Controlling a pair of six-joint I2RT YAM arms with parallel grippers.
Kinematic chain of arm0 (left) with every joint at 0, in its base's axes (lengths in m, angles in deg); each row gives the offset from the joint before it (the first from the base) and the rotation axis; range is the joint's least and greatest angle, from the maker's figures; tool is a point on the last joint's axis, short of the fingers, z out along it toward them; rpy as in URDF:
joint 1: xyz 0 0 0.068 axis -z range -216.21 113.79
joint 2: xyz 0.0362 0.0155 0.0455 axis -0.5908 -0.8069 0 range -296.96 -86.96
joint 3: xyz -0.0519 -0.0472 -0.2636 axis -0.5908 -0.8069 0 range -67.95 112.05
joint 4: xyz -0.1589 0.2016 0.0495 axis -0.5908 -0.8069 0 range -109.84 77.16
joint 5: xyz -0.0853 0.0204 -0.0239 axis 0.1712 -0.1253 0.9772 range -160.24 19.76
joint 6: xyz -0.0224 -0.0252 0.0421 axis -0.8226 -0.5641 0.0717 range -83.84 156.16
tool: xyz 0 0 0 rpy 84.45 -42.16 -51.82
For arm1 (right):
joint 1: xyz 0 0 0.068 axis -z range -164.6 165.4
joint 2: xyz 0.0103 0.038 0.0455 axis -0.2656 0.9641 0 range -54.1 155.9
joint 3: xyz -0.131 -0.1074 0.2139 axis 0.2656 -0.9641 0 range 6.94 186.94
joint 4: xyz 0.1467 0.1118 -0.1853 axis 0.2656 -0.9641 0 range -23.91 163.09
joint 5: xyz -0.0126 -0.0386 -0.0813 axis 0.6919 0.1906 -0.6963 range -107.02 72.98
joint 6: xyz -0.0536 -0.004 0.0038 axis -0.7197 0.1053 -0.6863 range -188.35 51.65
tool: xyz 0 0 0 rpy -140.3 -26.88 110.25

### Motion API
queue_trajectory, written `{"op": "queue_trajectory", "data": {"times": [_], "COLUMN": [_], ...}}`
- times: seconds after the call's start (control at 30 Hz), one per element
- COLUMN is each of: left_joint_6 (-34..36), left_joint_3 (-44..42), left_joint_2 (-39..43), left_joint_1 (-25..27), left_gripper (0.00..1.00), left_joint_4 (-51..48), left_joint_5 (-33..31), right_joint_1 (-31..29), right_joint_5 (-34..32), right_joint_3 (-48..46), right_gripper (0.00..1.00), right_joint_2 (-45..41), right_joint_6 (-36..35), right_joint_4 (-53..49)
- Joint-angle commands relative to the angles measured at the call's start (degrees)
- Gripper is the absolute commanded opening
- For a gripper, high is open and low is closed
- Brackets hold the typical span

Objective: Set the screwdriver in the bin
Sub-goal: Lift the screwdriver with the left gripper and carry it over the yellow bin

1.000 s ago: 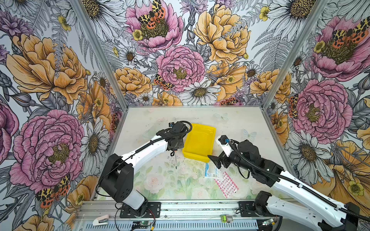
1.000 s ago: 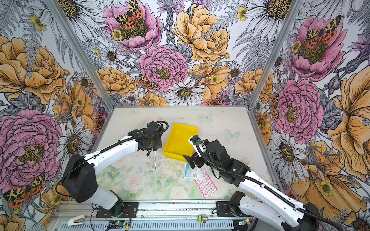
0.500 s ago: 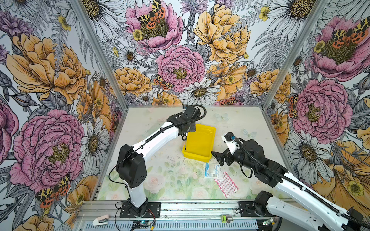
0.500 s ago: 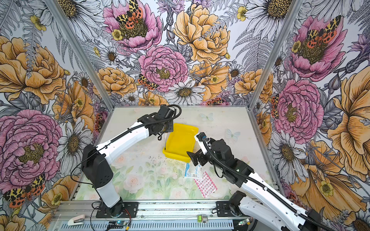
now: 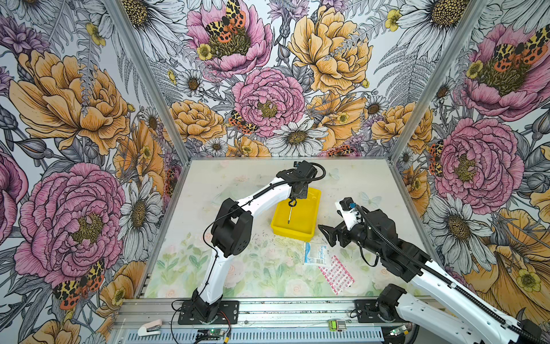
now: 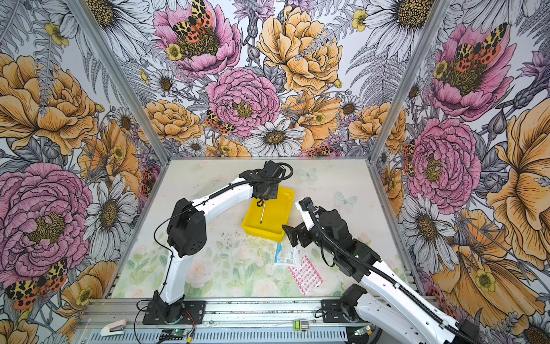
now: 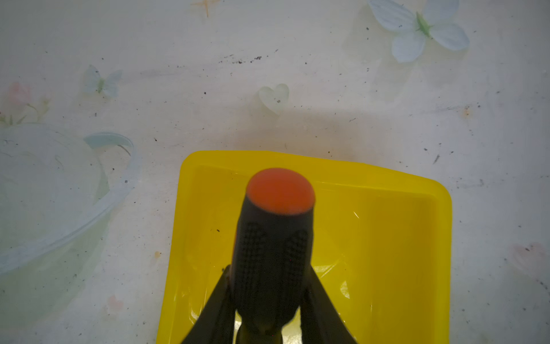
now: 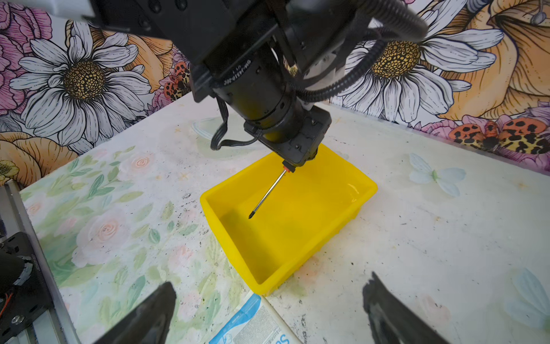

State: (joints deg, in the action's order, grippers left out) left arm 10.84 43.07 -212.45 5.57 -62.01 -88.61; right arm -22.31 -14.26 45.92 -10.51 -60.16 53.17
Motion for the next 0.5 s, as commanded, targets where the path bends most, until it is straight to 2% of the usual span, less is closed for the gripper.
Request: {"op": "queue_trajectory", "data": {"times": [0.0, 0.47], "left_joint_6": [-0.3, -3.9], "left_joint_3": [1.9, -0.2], "left_joint_2": [-1.7, -5.6], "left_joint_1": [0.5, 0.5], "left_gripper": [0.00, 0.01], "left_joint_4": [0.2, 0.3], "left_joint_5": [2.0, 4.1], "right_joint_1": [0.7, 1.9], "right_joint_5": [-0.7, -0.8], "right_joint_3": [-0.5, -1.1], "right_gripper": [0.99, 1.00], "right_joint_2": [-0.8, 0.3], "right_joint_6": [1.2, 1.2], "right_joint_4": [1.2, 1.3]}}
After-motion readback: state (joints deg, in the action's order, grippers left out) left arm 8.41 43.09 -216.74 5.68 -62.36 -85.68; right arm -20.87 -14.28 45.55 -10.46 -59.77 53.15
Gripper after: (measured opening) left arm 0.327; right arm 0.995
